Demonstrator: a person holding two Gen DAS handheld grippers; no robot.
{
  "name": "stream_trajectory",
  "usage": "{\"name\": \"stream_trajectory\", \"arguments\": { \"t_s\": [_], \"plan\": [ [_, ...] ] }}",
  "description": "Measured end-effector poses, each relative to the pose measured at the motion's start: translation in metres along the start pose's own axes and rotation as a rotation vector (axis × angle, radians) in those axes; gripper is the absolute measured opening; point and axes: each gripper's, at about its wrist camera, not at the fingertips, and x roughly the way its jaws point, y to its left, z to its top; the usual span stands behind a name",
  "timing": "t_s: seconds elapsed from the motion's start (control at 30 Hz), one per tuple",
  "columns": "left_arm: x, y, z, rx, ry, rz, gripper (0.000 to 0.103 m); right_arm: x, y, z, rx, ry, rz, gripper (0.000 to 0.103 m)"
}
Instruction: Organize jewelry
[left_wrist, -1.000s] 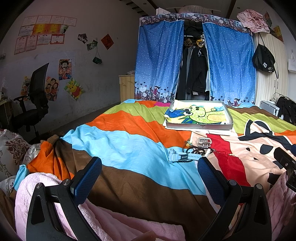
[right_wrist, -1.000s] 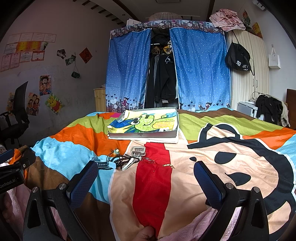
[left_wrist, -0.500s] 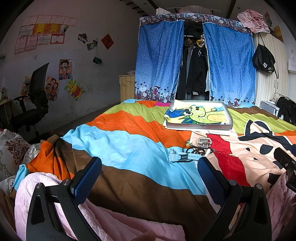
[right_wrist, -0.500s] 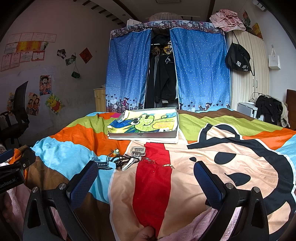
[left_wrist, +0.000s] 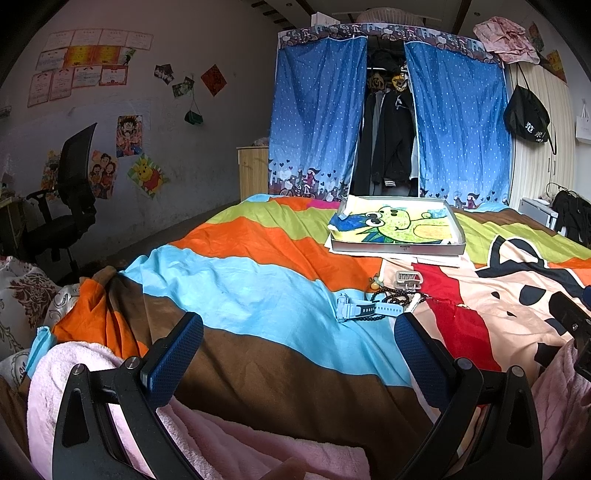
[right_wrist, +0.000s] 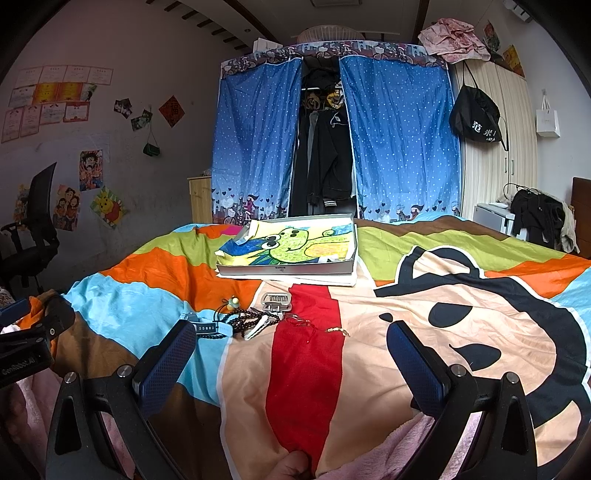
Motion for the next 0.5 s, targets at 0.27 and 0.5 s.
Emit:
{"name": "stream_trajectory", "arguments": {
  "t_s": [0.27, 0.5],
  "plan": [
    [0.016, -0.006, 0.002, -0.004, 0.063, -0.001, 0.101, 0.002, -0.004, 0.002, 0.025, 0.017, 0.015, 0.103],
    [0.050, 0.001, 0.014, -0.034, 0.187, -0.025, 0.101, 0.022, -0.016, 0.015, 0.084, 0.062, 0.110, 0.103]
  ]
}}
